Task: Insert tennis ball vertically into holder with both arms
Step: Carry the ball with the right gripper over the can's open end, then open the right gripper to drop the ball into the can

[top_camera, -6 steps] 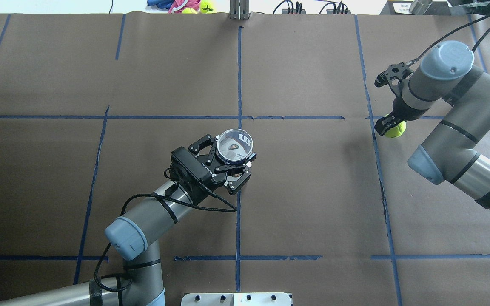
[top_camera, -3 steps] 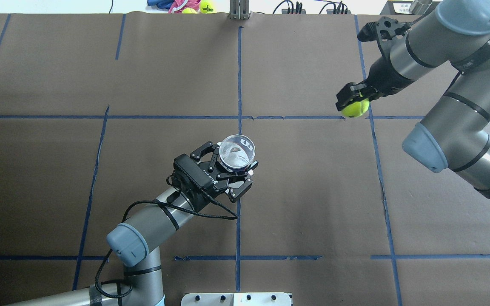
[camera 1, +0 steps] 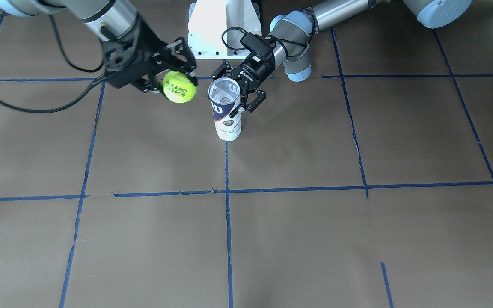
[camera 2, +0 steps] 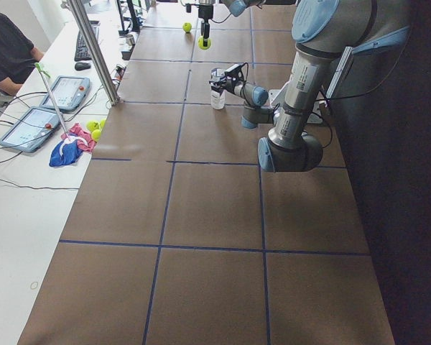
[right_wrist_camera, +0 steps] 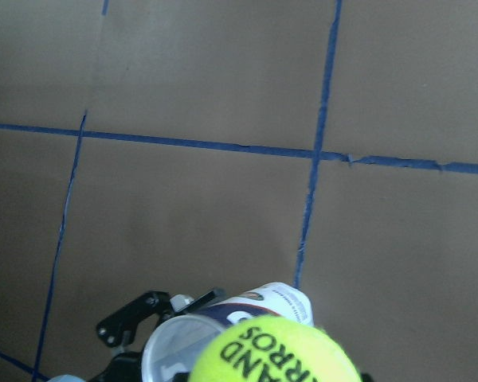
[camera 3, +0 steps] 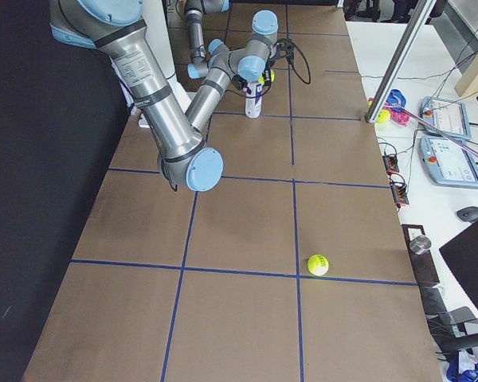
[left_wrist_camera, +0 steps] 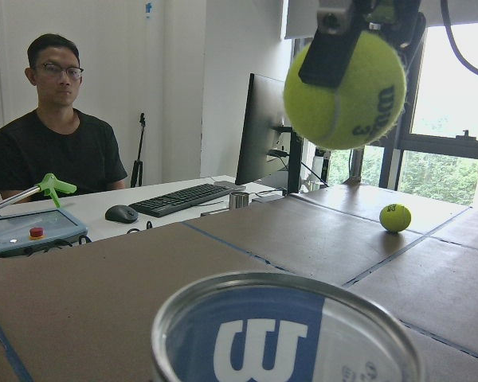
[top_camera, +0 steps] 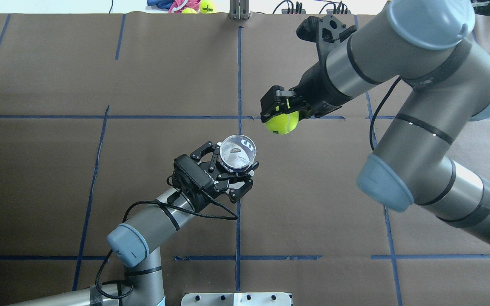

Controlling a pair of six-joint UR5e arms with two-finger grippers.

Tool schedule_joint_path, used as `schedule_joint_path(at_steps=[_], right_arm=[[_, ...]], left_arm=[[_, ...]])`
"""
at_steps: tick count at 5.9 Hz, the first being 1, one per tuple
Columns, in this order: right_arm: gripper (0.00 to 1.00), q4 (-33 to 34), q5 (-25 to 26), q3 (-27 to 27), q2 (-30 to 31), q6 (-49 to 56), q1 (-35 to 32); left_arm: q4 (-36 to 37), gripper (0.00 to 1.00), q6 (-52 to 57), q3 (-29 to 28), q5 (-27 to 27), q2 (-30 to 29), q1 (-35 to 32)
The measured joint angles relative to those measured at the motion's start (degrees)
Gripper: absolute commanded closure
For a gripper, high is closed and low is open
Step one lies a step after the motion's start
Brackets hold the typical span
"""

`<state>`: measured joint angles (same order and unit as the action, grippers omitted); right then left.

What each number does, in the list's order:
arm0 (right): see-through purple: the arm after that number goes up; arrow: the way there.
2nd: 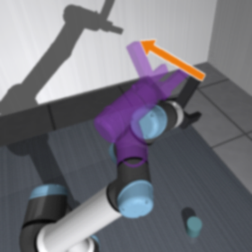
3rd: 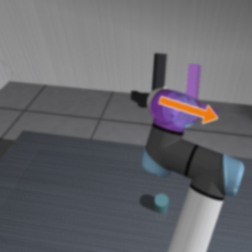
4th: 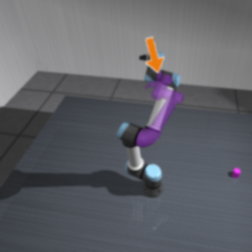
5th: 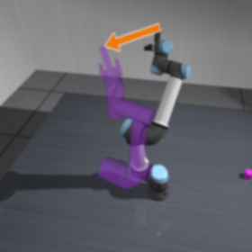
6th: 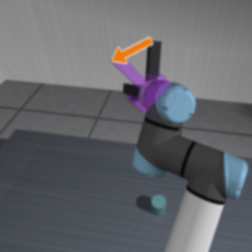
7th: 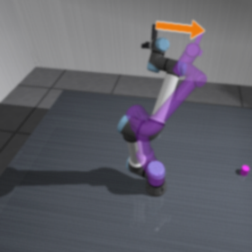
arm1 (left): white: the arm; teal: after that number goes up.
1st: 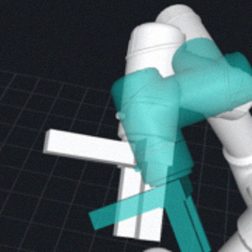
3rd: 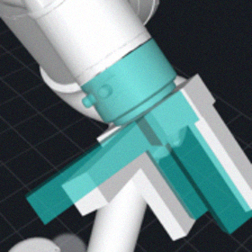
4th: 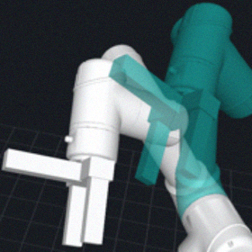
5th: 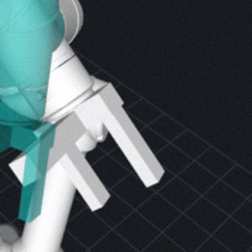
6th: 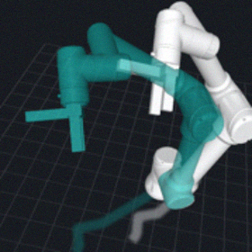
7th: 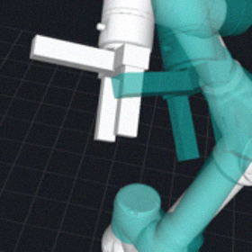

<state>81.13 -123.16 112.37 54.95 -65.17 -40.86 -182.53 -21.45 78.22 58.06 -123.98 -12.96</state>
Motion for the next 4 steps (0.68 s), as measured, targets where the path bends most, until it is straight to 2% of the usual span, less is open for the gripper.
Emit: schedule_joint_path(at_steps=[2, 3, 4], right_arm=[[0.91, 0.0, 7.1, -0.8, -2.6, -1.6, 6.0], [0.76, 0.0, 8.7, -2.1, -3.9, -1.8, 7.1], [0.32, 0.0, 9.2, -2.9, -4.6, -1.8, 7.4]], left_arm=[[0.0, 0.16, 0.0, 0.0, -0.1, 0.0, 0.0], [-0.1, 0.16, 0.0, 0.0, -0.3, 0.1, 0.0], [-0.2, 0.16, 0.0, 0.0, -0.6, 0.1, 0.0]])
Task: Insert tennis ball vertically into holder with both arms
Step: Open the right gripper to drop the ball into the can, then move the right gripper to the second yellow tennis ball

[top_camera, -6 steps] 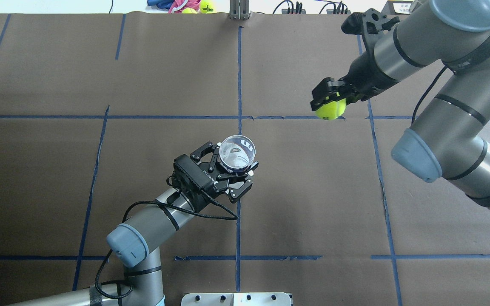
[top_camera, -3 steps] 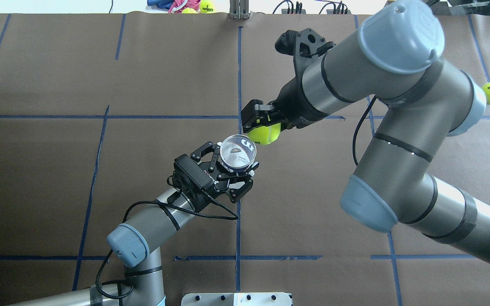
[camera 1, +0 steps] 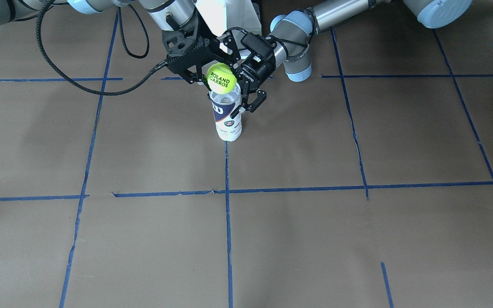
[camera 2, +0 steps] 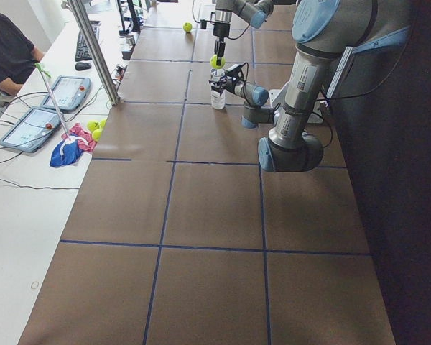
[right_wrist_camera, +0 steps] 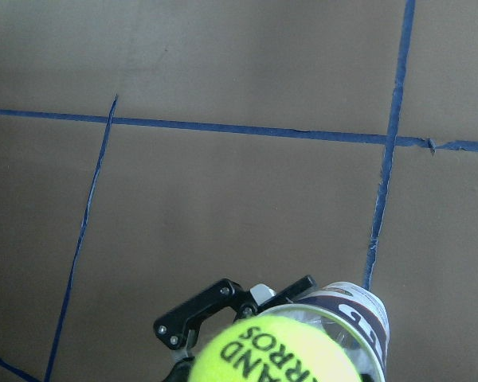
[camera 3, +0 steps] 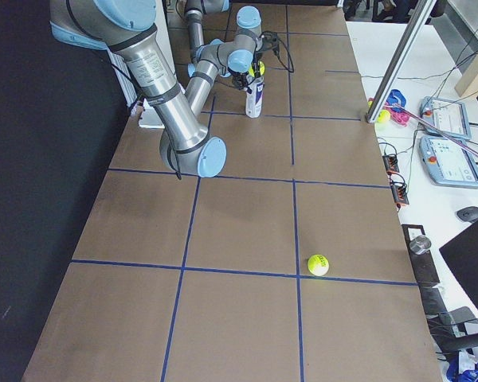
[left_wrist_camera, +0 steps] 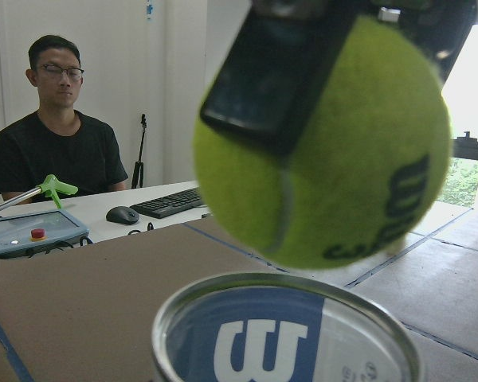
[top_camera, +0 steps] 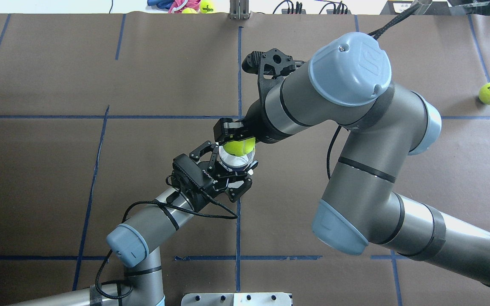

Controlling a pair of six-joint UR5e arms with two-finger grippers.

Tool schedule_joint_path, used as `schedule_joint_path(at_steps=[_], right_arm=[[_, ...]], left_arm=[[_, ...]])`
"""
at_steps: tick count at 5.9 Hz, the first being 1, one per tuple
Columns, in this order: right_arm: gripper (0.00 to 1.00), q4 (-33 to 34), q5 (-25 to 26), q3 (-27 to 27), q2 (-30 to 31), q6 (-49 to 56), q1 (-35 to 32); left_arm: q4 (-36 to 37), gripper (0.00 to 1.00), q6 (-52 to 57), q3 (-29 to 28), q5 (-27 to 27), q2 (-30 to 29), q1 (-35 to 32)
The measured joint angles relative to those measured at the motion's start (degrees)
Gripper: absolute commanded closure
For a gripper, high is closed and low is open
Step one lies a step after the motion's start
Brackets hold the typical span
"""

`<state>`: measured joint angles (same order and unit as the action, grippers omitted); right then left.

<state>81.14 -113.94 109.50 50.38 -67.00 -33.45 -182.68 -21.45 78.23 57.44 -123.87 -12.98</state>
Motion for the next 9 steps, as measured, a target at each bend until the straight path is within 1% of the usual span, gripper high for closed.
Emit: schedule_joint_path(at_steps=[1, 2, 5, 6, 7, 8, 9], right_arm=[[0.09, 0.0, 0.2, -0.3, -0.2, 0.0, 0.0], [0.01, 0.0, 0.3, -0.4, -0.2, -0.3, 0.1], [0.01, 0.0, 0.4, -0.3, -0.2, -0.3, -0.6], [0.01, 0.0, -0.7, -0.1, 0.2, 0.0, -2.8], [0.01, -0.1, -3.6, 0.4, 3.0, 0.4, -7.4], [0.01, 0.0, -6.0, 0.9, 8.5, 3.4, -12.9], [0.01, 0.1, -6.6, 0.4, 14.9, 11.0, -18.4]], left_arm=[[0.0, 0.16, 0.0, 0.0, -0.1, 0.1, 0.0], [0.0, 0.16, 0.0, 0.0, -0.1, 0.2, 0.1], [0.0, 0.16, -0.1, 0.0, -0.1, 0.2, 0.1], [-0.1, 0.16, -0.1, 0.0, -0.1, 0.2, 0.2], [0.0, 0.16, -0.1, 0.0, -0.1, 0.3, 0.3], [0.0, 0.15, -0.1, 0.0, -0.1, 0.3, 0.3], [0.0, 0.15, -0.1, 0.0, -0.1, 0.3, 0.3]])
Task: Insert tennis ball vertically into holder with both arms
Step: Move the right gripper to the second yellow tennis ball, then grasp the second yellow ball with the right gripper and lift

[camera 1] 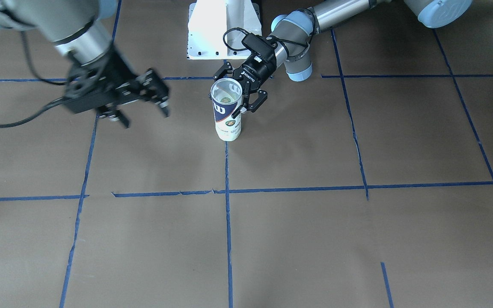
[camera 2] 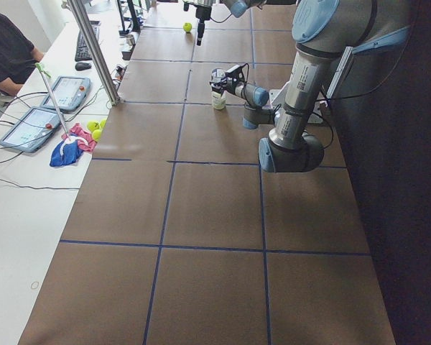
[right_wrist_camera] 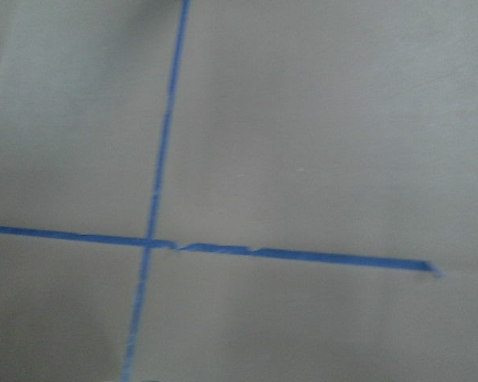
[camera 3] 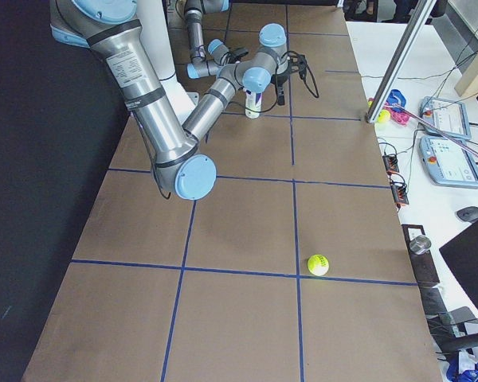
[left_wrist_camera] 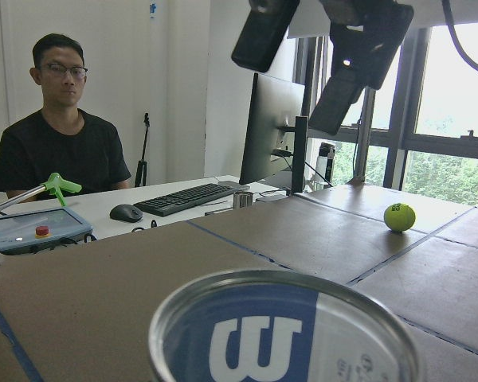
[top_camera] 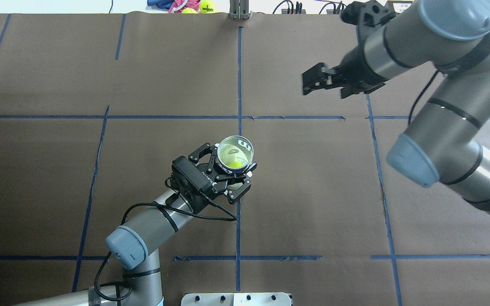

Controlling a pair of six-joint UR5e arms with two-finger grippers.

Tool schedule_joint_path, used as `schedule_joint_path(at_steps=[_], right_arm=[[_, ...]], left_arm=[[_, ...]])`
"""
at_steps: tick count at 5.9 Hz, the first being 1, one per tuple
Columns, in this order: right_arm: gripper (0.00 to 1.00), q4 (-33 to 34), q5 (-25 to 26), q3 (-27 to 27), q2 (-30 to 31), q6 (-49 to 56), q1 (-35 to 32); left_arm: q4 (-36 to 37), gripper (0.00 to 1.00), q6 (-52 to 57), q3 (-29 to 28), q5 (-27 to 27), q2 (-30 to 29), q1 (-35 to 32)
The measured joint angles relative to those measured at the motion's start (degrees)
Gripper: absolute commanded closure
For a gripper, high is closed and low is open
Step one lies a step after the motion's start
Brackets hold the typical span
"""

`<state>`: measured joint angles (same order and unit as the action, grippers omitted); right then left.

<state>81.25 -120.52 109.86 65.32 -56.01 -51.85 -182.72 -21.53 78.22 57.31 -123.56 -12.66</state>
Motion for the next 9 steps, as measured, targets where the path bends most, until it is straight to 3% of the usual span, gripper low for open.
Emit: schedule_joint_path(at_steps=[2, 4, 6, 9], right_arm=[[0.01, -0.1, 1.8, -8.0, 7.7, 15.9, -9.4], [0.02, -2.9, 11.2, -21.3, 8.7, 25.2, -12.2], [0.02, -15.0, 15.2, -35.9, 7.9, 32.0, -14.4], [0.02, -18.7, 15.6, -43.3, 7.2, 39.2, -17.1]], left_arm=[[0.0, 0.14, 0.0, 0.0, 0.0, -0.1, 0.0], [0.0, 0.14, 0.0, 0.1, 0.0, -0.2, 0.0], [0.0, 0.14, 0.1, 0.1, -0.1, -0.1, -0.1], [0.0, 0.14, 0.1, 0.2, -0.1, 0.1, -0.2]])
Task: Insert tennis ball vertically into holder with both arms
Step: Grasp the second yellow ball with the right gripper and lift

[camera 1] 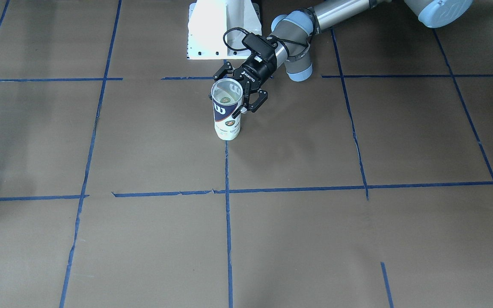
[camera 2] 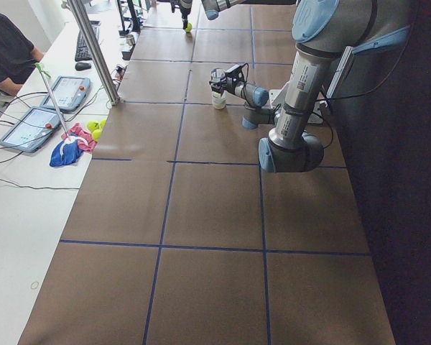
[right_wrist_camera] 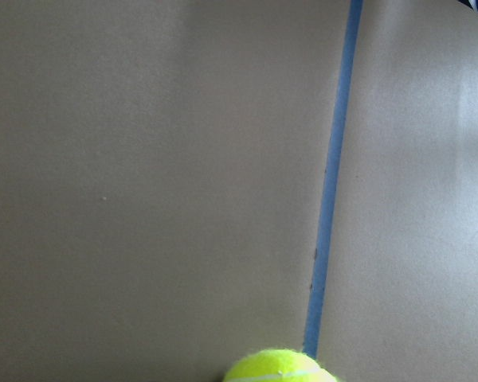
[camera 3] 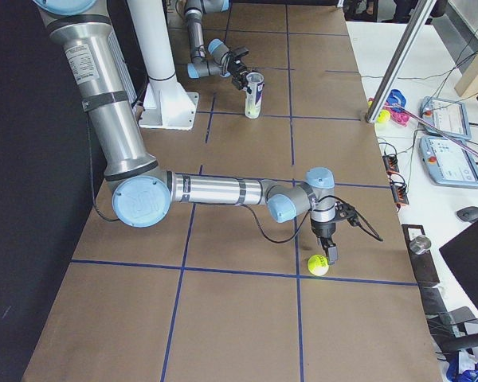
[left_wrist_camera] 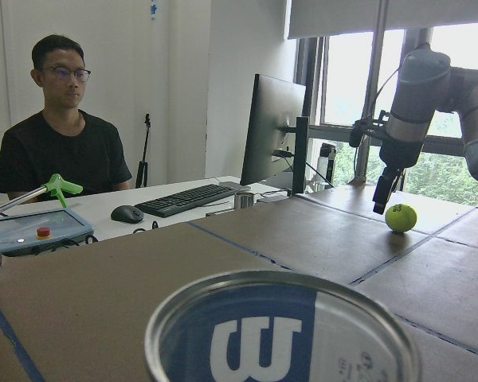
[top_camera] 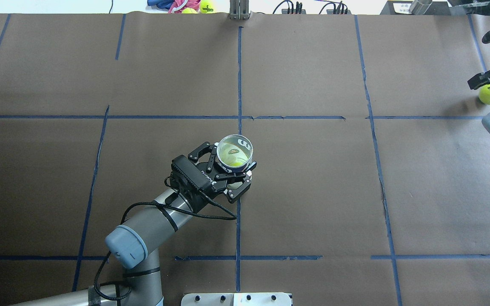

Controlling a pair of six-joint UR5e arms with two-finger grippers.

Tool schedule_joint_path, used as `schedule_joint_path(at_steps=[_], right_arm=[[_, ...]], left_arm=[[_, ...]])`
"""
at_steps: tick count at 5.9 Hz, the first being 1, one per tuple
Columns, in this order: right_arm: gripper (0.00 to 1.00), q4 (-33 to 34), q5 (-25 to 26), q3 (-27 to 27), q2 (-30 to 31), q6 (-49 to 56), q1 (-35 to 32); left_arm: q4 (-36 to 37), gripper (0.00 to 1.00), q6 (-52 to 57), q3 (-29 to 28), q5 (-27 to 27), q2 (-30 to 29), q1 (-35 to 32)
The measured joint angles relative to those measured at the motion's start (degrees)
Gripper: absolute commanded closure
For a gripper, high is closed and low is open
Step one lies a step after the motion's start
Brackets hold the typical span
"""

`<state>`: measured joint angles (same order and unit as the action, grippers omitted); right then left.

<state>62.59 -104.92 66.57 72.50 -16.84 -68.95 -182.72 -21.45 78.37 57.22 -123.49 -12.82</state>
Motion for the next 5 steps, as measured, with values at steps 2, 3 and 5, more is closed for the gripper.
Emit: schedule_joint_path(at_steps=[2, 3, 5], right_arm=[[0.02, -0.1, -0.1, -2.1, -0.2, 1.6, 0.0], [0.02, -0.1, -0.1, -3.1, -0.2, 1.8, 0.1], [0.84, 0.0, 0.0, -4.1, -0.2, 1.8, 0.9]], left_arm=[[0.0, 0.13, 0.0, 0.1, 0.0, 0.0, -0.1], [0.0, 0.13, 0.0, 0.1, 0.0, 0.1, -0.1], [0.0, 0.13, 0.0, 0.2, 0.0, 0.2, -0.1]])
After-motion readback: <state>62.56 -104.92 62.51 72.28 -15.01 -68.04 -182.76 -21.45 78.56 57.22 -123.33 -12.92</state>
